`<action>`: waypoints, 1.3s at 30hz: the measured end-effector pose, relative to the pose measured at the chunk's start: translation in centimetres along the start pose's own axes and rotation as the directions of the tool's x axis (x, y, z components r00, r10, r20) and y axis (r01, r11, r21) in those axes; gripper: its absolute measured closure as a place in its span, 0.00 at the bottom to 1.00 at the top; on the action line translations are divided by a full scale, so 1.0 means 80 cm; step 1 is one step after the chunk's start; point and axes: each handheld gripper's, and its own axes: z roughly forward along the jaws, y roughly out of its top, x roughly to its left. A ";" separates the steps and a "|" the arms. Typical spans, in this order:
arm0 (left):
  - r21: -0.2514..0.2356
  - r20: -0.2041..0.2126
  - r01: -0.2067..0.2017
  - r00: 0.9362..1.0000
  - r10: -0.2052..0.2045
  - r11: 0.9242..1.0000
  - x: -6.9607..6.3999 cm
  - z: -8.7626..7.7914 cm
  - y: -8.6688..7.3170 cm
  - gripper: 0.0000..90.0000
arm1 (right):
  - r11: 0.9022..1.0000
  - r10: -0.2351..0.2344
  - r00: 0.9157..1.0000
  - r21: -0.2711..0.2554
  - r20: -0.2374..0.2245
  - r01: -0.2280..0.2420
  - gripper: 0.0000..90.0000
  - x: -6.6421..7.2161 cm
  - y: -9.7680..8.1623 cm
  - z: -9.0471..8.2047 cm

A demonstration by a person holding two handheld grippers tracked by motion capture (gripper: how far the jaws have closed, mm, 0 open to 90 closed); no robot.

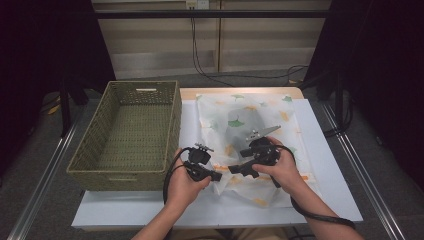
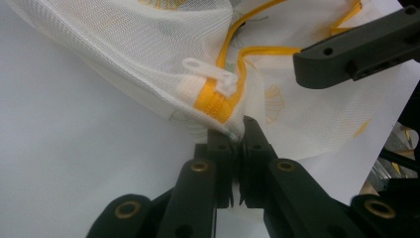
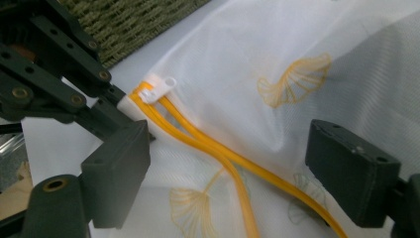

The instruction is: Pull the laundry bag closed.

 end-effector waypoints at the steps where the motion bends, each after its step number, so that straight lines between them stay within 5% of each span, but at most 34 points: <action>1: -0.001 0.000 0.000 1.000 0.000 1.000 0.000 0.000 0.000 0.95 | 1.000 0.003 1.000 0.000 -0.007 -0.003 0.20 0.001 0.002 0.001; 9: -0.002 -0.004 -0.004 1.000 0.004 1.000 0.000 -0.001 0.000 0.95 | 1.000 0.001 1.000 0.015 -0.030 -0.001 0.29 0.010 0.013 0.013; 22: 0.006 -0.008 -0.023 1.000 0.023 1.000 0.001 -0.001 0.000 0.95 | 0.996 0.092 0.993 0.001 -0.068 -0.092 0.49 0.020 0.027 0.027; 29: 0.001 -0.007 -0.016 1.000 0.016 1.000 0.000 0.000 0.000 0.95 | 0.985 0.175 0.978 0.020 -0.117 -0.174 0.63 0.022 0.032 0.032; 39: 0.006 -0.005 -0.013 1.000 0.013 1.000 0.000 0.001 0.000 0.95 | 0.972 0.234 0.962 0.053 -0.140 -0.228 0.77 0.024 0.033 0.031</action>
